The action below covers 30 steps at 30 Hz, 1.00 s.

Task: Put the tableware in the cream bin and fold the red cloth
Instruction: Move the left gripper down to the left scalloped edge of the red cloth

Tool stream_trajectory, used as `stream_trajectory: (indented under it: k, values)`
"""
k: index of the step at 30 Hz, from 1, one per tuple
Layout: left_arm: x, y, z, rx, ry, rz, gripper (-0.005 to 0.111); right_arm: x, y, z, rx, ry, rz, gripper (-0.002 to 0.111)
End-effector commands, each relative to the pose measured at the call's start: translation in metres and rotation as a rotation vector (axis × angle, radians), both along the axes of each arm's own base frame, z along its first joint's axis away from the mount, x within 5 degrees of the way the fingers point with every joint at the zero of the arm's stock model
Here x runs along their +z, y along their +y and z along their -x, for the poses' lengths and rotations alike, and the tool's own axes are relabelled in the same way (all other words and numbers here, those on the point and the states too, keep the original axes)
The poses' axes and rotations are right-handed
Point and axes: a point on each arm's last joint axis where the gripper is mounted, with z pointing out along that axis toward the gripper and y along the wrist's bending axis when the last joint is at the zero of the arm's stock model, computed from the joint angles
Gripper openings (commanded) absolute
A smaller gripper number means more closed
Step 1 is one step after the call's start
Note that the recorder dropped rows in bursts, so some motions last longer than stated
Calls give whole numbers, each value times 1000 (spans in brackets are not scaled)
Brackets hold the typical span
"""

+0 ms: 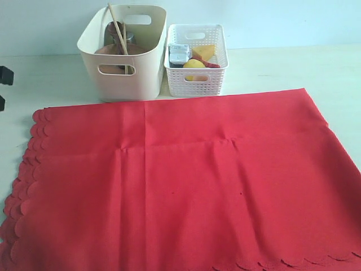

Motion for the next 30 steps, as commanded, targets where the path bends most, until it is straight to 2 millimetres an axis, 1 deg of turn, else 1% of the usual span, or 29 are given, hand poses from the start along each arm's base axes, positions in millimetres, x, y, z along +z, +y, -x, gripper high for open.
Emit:
stream_trajectory:
  k: [1,3,5,6,8,15,18,21,23,30]
  values:
    - [-33,0,4,46,76,31,0,24,0,-2,-4,-59,-7,0]
    - [-53,-1,5,51,152,38,0,34,1,-8,-4,-37,-5,0]
    - [-63,-1,4,51,187,39,1,41,2,-16,-4,0,0,0]
    - [-66,-1,4,54,198,42,3,44,2,-19,-4,14,1,0]
    - [-69,-1,3,55,212,45,14,53,3,-30,-4,50,5,0]
    - [-71,-1,4,53,224,48,57,68,7,-61,-4,148,16,0]
    - [-71,-1,4,52,227,49,69,77,8,-76,-4,171,19,0]
    - [-71,-2,5,51,233,52,70,84,10,-88,-4,184,20,0]
    - [-71,-2,5,52,236,54,70,84,10,-94,-4,195,22,0]
    - [-70,-3,5,63,237,71,70,83,10,-97,-5,205,23,0]
